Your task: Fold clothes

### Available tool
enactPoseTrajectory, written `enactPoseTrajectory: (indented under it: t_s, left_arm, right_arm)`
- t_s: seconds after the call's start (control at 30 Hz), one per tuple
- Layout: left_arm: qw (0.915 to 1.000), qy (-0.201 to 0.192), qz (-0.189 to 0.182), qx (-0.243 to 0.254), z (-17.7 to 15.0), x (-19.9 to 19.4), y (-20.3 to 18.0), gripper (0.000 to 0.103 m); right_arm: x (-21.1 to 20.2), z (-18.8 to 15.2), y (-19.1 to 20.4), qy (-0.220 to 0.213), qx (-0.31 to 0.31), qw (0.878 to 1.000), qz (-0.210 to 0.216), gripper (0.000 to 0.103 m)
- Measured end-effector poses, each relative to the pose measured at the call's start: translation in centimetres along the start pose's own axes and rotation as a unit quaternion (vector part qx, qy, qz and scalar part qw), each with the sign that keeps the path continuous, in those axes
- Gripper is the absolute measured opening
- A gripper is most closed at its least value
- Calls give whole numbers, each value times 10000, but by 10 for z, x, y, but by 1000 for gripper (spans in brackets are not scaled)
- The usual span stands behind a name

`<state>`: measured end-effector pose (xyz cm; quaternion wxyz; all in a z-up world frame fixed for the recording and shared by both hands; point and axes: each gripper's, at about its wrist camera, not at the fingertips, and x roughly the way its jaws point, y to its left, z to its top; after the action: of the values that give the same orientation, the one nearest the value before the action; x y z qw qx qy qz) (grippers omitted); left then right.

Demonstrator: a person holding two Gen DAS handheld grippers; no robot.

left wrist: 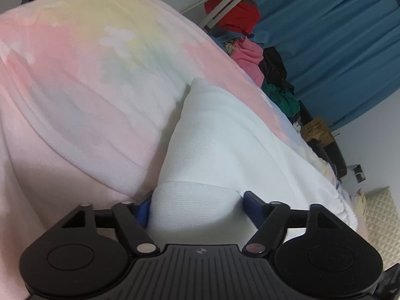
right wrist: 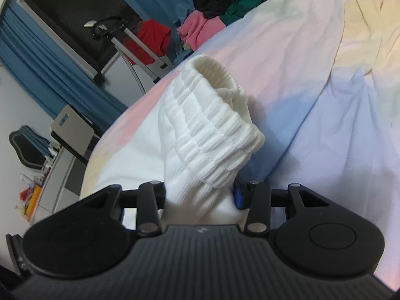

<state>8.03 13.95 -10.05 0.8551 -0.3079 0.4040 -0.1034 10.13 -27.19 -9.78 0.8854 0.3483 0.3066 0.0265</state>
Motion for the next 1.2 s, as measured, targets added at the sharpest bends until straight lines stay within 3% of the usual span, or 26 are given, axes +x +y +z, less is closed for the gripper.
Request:
enactPoseTrajectory:
  t_s: [0.17,0.3,0.5,0.63,0.77,0.9,1.03,1.1,1.2]
  left_arm:
    - [9987,-340,-140,344,3,-18,-20,37]
    - [9955,-647,-426,546,7,-32,-54,32]
    - [9895,-848,-907,745,18,-32,-133,31]
    - [9841,-740,-1227,1047,23,16,-215,30]
    - [9765,-571,-1543,1396,25,92,-299,31]
    - [9728,-356,-1577,1660,13,179,-359,31]
    - [9737,-107,-1465,1740,-11,250,-372,31]
    - [9706,-104,-1455,1915,-19,279,-364,33]
    - [9627,-54,-1514,2243,-24,304,-342,46]
  right_arm:
    - [-11,6,12,-267,-161,9993,217,39]
    - [-32,21,24,-607,-251,9961,597,37]
    - [-75,77,16,-1118,-129,9915,650,37]
    - [-96,133,-19,-1441,71,9885,455,37]
    - [-106,197,-67,-1820,296,9828,137,37]
    - [-95,250,-117,-2064,431,9770,-316,37]
    - [-60,268,-171,-2087,658,9732,-703,37]
    - [-41,257,-198,-2016,846,9729,-755,37]
    - [-35,225,-228,-2128,1172,9680,-629,37]
